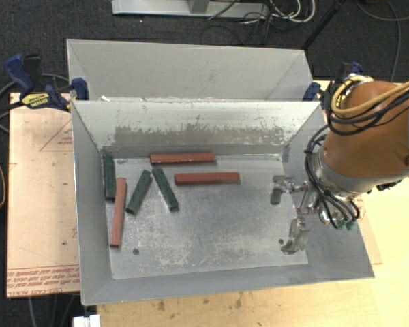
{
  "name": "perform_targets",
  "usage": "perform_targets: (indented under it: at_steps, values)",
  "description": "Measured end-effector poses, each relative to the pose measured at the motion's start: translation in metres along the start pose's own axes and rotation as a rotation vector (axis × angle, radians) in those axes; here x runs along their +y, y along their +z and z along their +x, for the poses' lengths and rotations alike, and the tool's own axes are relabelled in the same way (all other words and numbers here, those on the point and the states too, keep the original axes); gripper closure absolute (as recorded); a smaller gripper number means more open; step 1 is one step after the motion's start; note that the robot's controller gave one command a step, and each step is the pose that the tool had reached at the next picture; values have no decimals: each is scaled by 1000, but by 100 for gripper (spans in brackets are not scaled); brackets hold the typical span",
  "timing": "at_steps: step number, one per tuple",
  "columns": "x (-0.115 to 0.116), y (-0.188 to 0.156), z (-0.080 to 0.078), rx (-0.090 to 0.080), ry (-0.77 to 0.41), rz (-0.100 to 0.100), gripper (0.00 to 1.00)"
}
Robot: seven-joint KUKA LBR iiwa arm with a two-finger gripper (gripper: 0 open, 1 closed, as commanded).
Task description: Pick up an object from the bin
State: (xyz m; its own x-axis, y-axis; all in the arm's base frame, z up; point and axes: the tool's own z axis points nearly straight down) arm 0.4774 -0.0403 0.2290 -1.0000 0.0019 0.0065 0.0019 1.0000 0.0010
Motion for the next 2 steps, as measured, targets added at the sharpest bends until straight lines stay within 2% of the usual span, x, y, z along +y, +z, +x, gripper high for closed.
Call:
perform_targets:
  at_steps: [1, 2]
  values:
    - [-76, 161, -48, -5, -407, 1, 0]
    - [-8, 126, -148, -20, -419, 1, 0]
